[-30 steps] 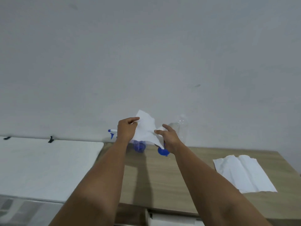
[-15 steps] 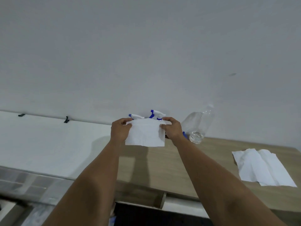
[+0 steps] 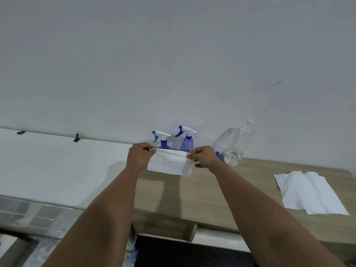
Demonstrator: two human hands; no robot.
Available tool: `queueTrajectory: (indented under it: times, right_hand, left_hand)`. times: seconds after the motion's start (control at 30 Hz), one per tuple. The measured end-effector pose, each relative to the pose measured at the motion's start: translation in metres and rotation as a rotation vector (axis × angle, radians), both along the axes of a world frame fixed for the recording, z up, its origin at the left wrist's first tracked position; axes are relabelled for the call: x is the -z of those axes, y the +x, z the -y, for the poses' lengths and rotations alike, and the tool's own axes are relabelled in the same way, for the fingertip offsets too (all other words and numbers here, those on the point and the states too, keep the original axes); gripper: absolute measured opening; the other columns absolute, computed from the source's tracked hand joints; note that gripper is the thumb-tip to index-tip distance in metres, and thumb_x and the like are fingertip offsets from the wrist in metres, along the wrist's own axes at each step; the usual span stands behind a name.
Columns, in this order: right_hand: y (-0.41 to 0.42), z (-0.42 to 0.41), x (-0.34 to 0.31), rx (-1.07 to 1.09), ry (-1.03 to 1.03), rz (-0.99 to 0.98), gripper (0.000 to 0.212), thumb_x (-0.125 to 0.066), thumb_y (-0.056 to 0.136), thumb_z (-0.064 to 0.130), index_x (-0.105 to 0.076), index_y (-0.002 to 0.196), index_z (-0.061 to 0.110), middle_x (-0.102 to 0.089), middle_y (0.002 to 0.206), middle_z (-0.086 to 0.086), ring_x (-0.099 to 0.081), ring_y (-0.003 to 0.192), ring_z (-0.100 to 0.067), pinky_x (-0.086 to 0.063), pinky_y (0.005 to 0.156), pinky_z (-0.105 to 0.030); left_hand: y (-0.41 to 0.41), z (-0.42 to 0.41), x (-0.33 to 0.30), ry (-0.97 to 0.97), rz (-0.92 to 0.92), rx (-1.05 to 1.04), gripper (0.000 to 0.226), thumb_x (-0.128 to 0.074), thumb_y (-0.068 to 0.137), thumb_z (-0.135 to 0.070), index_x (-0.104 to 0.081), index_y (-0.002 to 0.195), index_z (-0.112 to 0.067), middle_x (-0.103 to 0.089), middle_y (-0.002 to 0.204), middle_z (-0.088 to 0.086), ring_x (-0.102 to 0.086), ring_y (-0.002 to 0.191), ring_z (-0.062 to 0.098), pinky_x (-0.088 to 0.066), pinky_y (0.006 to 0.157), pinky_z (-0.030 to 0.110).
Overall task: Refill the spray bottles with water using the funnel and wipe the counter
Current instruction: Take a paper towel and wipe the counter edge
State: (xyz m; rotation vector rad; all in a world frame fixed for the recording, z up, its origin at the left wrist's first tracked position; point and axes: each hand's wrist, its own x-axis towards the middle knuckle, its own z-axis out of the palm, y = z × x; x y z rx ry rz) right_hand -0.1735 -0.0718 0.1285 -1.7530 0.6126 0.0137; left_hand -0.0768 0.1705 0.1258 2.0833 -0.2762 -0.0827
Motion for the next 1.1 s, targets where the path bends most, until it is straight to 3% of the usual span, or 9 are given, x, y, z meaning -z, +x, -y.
queueTrajectory:
  times: [0.2,0.37,0.47,0.57,0.67,0.77,0.93,1.03,1.1]
  right_hand:
    - [-0.003,0.007,-0.003,-0.048,-0.018,0.031,0.015,-0.073,0.095,0.018,-0.068,0.081,0.016,-0.065,0.095,-0.005,-0.053,0.086,-0.021,-0.041,0.065,-0.028]
    - [-0.005,0.004,-0.001,-0.011,0.118,0.045,0.007,-0.066,0.1,0.019,-0.071,0.102,0.015,-0.074,0.111,-0.006,-0.067,0.1,-0.023,-0.056,0.089,-0.043]
    - [-0.005,-0.001,0.001,0.018,0.223,0.042,0.019,-0.065,0.101,0.016,-0.074,0.118,0.012,-0.075,0.12,-0.01,-0.07,0.106,-0.026,-0.059,0.083,-0.04]
    - [-0.003,-0.008,0.008,-0.021,0.269,0.01,0.025,-0.072,0.096,0.014,-0.074,0.121,0.013,-0.076,0.117,-0.008,-0.072,0.104,-0.025,-0.06,0.078,-0.036]
    - [0.008,-0.015,0.027,0.003,0.231,-0.019,0.016,-0.07,0.098,0.01,-0.074,0.112,0.013,-0.077,0.107,-0.004,-0.074,0.094,-0.02,-0.062,0.073,-0.032]
    - [0.027,-0.023,0.058,0.037,0.157,-0.065,0.014,-0.068,0.099,0.01,-0.074,0.109,0.003,-0.076,0.101,-0.01,-0.072,0.086,-0.024,-0.061,0.077,-0.036]
    - [0.076,-0.033,0.117,0.053,-0.042,-0.124,0.012,-0.064,0.096,0.002,-0.073,0.088,0.004,-0.068,0.086,-0.017,-0.062,0.07,-0.028,-0.052,0.061,-0.035]
    - [0.102,-0.033,0.146,0.004,-0.195,-0.153,0.015,-0.065,0.095,0.007,-0.078,0.1,0.003,-0.072,0.091,-0.011,-0.069,0.083,-0.028,-0.059,0.081,-0.043]
    - [0.113,-0.034,0.158,-0.016,-0.285,-0.188,0.021,-0.066,0.096,0.013,-0.077,0.112,0.006,-0.076,0.107,-0.012,-0.072,0.101,-0.03,-0.056,0.093,-0.04]
  left_hand:
    - [0.003,0.001,-0.005,-0.036,-0.075,0.02,0.009,-0.075,0.085,-0.018,-0.074,0.079,-0.025,-0.071,0.083,-0.006,-0.064,0.081,0.015,-0.045,0.07,0.024]
    - [0.005,0.002,-0.006,-0.099,-0.14,0.031,0.009,-0.067,0.09,-0.014,-0.075,0.09,-0.017,-0.072,0.089,0.0,-0.063,0.083,0.018,-0.05,0.081,0.032]
    - [0.007,0.002,0.0,-0.088,-0.171,0.008,0.013,-0.063,0.092,-0.014,-0.074,0.098,-0.017,-0.073,0.099,0.001,-0.067,0.093,0.022,-0.055,0.091,0.041]
    - [0.009,0.001,0.01,-0.045,-0.149,-0.019,0.015,-0.061,0.091,-0.015,-0.073,0.094,-0.022,-0.07,0.093,-0.006,-0.066,0.093,0.02,-0.055,0.081,0.032]
    - [0.014,-0.003,0.03,0.001,-0.158,-0.046,0.016,-0.061,0.09,-0.014,-0.069,0.087,-0.027,-0.066,0.083,-0.011,-0.064,0.087,0.018,-0.044,0.069,0.023]
    - [0.023,-0.007,0.062,0.05,-0.208,-0.077,0.017,-0.06,0.089,-0.013,-0.072,0.094,-0.023,-0.071,0.093,-0.007,-0.067,0.094,0.018,-0.05,0.078,0.029]
    - [0.054,-0.007,0.119,0.131,-0.222,-0.14,0.021,-0.061,0.086,-0.012,-0.075,0.101,-0.018,-0.074,0.1,0.001,-0.067,0.099,0.022,-0.053,0.088,0.034]
    - [0.073,-0.006,0.143,0.174,-0.214,-0.175,0.021,-0.059,0.088,-0.012,-0.074,0.101,-0.02,-0.075,0.104,0.002,-0.067,0.1,0.025,-0.054,0.088,0.034]
    - [0.082,-0.006,0.154,0.213,-0.186,-0.184,0.023,-0.058,0.089,-0.012,-0.072,0.105,-0.02,-0.074,0.108,0.003,-0.067,0.102,0.026,-0.052,0.09,0.033]
